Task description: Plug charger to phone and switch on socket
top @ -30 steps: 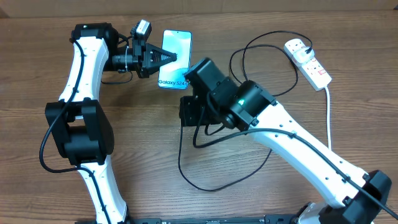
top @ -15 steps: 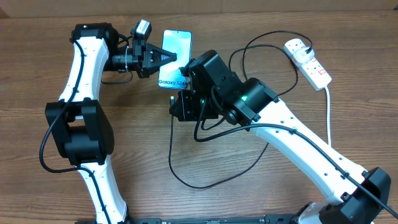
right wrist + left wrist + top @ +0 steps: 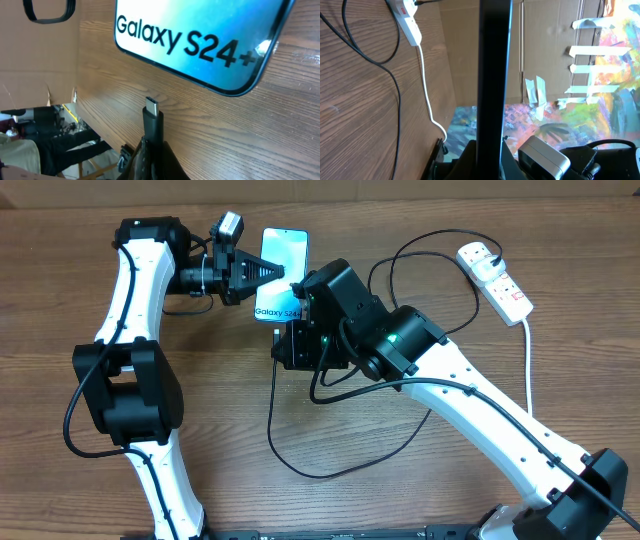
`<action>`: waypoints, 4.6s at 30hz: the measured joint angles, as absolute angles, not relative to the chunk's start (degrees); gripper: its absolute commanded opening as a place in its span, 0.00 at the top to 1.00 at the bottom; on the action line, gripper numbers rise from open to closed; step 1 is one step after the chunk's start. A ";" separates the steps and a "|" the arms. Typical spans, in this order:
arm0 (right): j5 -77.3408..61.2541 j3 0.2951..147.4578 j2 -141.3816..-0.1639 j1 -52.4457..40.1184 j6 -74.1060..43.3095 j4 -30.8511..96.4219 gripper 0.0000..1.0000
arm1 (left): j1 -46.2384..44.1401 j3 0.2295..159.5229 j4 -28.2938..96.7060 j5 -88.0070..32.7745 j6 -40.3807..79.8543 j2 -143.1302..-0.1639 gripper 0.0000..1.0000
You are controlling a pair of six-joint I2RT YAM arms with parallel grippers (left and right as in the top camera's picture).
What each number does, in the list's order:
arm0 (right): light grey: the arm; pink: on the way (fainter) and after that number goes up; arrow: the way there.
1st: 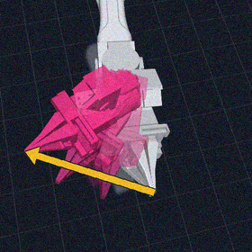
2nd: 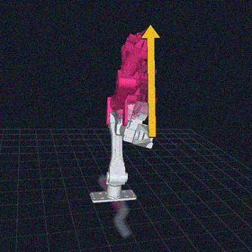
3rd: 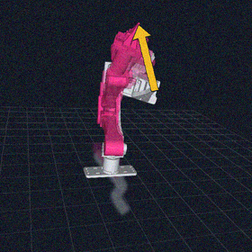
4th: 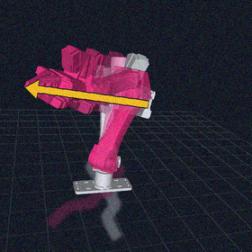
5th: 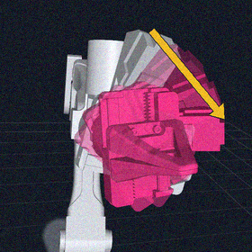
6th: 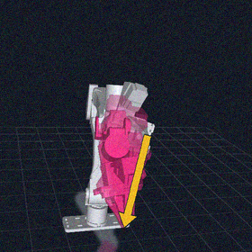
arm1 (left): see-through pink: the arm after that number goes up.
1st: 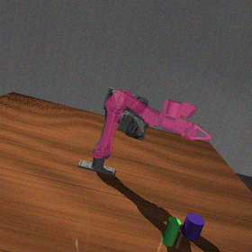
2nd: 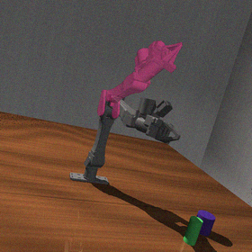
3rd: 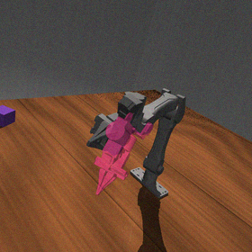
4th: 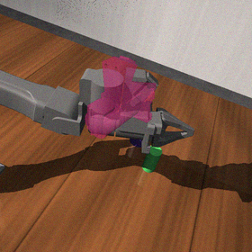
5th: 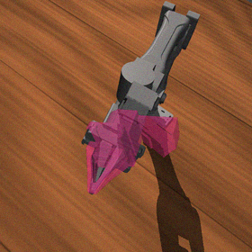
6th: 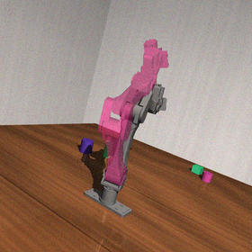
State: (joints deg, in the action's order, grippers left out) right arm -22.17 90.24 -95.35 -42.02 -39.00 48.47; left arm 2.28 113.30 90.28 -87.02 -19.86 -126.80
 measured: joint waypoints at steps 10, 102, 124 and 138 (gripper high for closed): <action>-22.09 90.19 -98.52 -41.98 -40.51 48.01 0.96 | 2.28 113.30 90.21 -87.02 -19.86 -126.80 0.96; -28.08 90.70 -98.52 -38.68 -36.84 45.89 0.96 | 2.28 113.30 86.80 -87.02 -19.68 -126.80 0.96; -26.98 90.70 -98.52 -38.68 -37.19 46.09 0.96 | 2.28 113.30 86.83 -87.05 -19.68 -126.80 0.96; -27.09 90.70 -98.52 -38.68 -37.50 46.09 0.96 | 2.28 113.30 87.66 -87.07 -19.68 -126.80 0.96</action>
State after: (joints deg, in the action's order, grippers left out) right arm -27.09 90.70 -98.52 -38.68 -37.50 46.09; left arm 2.28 113.30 87.66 -87.07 -19.68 -126.80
